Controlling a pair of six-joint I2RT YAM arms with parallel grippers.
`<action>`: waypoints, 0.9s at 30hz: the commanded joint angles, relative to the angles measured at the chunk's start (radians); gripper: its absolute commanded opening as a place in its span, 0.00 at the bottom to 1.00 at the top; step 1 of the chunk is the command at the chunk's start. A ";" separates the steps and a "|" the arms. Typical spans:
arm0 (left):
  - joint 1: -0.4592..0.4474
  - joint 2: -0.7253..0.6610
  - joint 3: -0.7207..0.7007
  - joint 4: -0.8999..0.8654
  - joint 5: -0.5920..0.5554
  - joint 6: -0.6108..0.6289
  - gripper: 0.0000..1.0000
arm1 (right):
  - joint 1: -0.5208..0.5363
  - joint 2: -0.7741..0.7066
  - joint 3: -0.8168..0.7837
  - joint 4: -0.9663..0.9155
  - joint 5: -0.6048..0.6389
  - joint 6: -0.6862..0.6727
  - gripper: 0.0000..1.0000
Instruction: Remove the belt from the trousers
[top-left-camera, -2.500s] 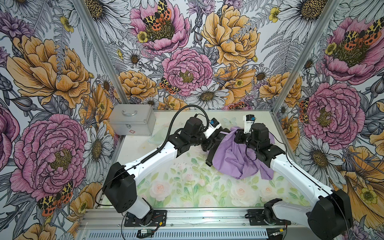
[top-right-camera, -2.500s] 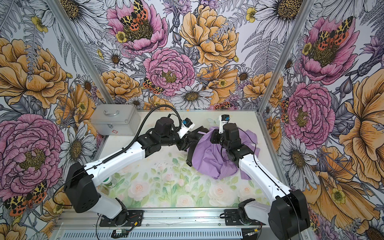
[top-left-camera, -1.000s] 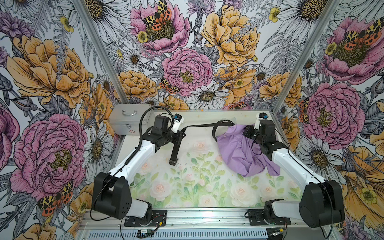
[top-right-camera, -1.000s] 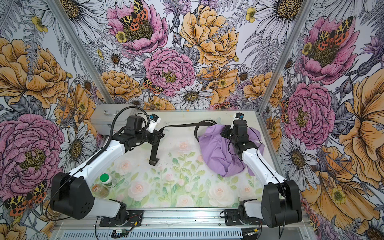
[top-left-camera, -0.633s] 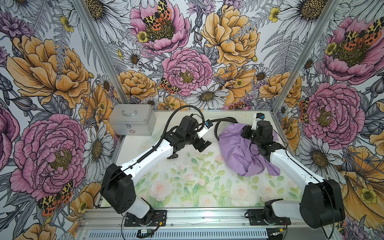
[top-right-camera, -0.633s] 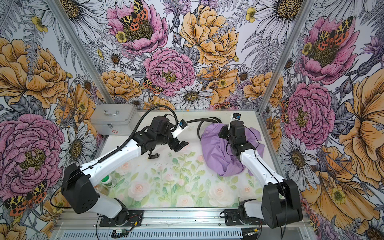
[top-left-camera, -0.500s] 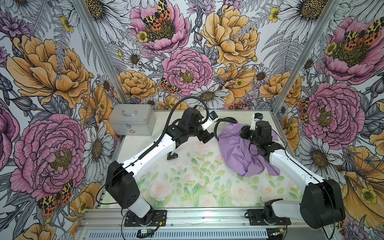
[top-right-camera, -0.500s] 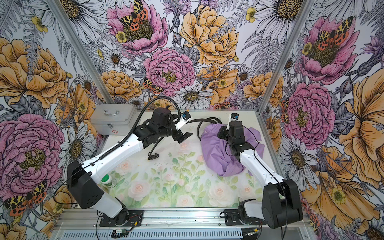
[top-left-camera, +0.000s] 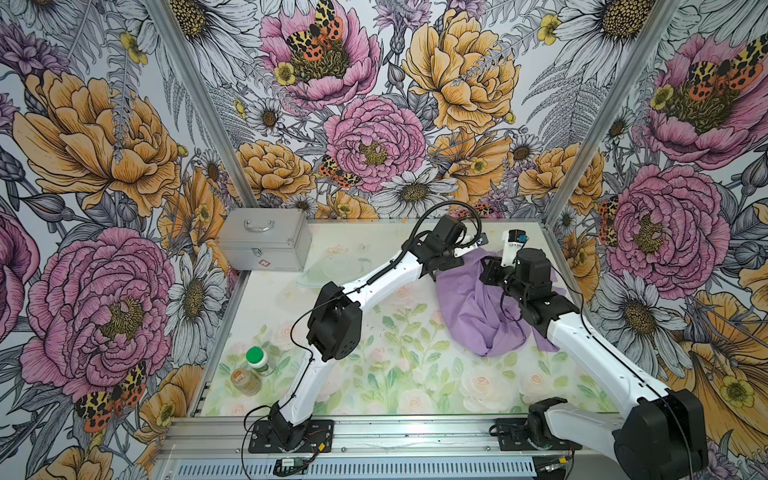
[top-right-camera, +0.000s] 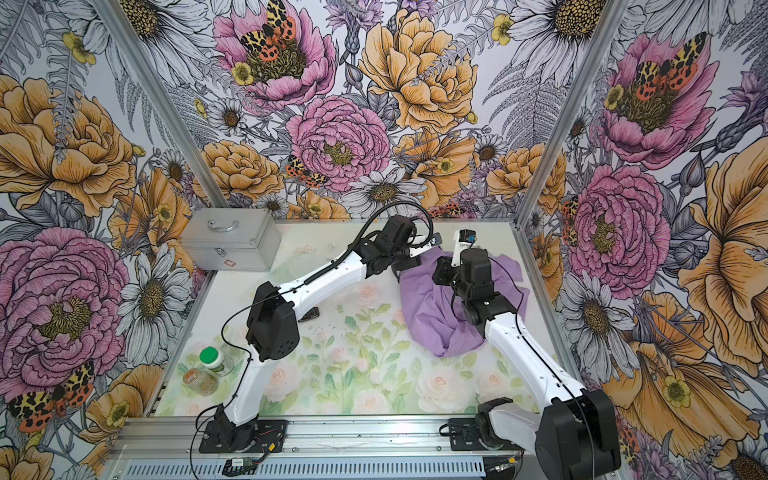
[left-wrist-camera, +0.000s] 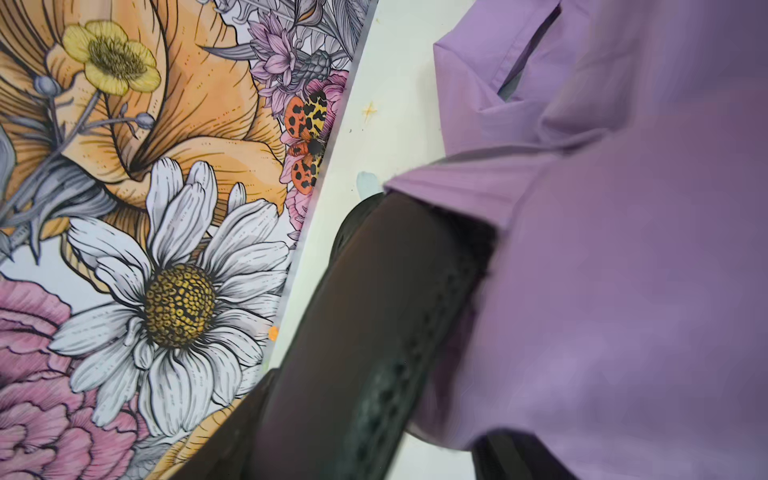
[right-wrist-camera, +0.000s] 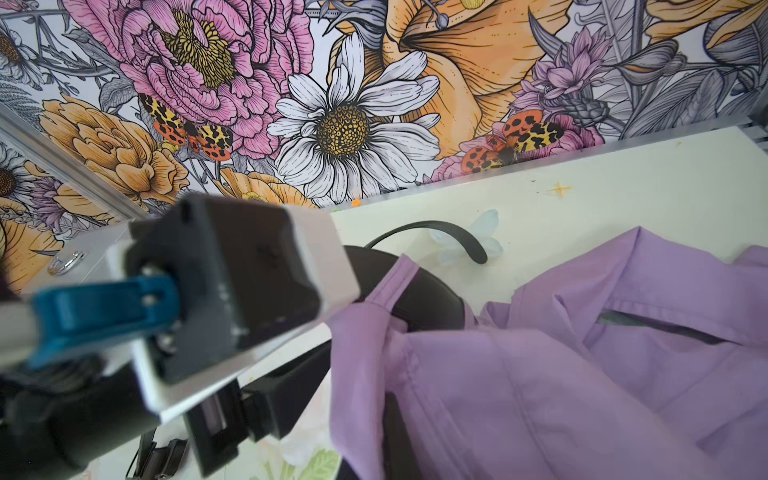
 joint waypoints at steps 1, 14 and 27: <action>0.003 0.018 0.100 0.009 -0.099 0.041 0.53 | 0.007 -0.039 -0.002 0.015 -0.009 -0.033 0.00; 0.028 -0.154 -0.130 0.006 -0.040 0.104 0.76 | 0.008 -0.042 -0.002 -0.026 0.033 -0.087 0.00; 0.021 -0.026 0.081 -0.012 -0.063 0.092 0.30 | 0.012 -0.013 0.018 -0.071 0.012 -0.101 0.00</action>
